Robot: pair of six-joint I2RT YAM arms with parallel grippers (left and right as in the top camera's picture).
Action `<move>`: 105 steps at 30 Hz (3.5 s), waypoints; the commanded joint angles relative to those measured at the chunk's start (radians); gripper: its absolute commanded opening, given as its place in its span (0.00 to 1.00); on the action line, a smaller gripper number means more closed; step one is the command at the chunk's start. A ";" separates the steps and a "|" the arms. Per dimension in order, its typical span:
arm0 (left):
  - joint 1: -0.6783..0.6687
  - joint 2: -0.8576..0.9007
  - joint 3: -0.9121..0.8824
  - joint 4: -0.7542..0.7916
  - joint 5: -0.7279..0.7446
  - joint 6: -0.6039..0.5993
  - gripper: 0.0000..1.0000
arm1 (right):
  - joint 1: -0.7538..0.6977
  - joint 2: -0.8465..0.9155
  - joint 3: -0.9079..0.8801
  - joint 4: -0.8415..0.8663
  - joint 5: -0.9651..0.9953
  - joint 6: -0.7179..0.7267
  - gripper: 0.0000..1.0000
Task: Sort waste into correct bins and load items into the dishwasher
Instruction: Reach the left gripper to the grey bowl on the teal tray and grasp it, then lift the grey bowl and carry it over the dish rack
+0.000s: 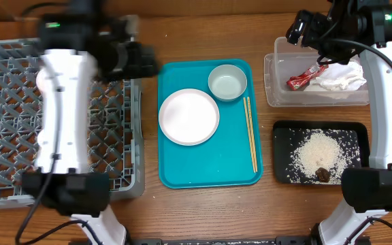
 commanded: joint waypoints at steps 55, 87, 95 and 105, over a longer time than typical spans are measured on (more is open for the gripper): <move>-0.221 0.472 0.824 -0.119 -0.183 -0.171 0.04 | -0.003 -0.019 0.006 0.004 0.007 0.007 1.00; 0.941 0.054 0.097 -0.150 0.363 0.074 0.04 | -0.003 -0.019 0.006 0.004 0.007 0.006 1.00; 1.127 0.059 -0.251 0.025 0.965 0.283 0.04 | -0.003 -0.019 0.006 0.004 0.007 0.007 1.00; 1.168 0.065 -0.575 0.554 1.154 0.127 0.04 | -0.003 -0.019 0.006 0.004 0.007 0.007 1.00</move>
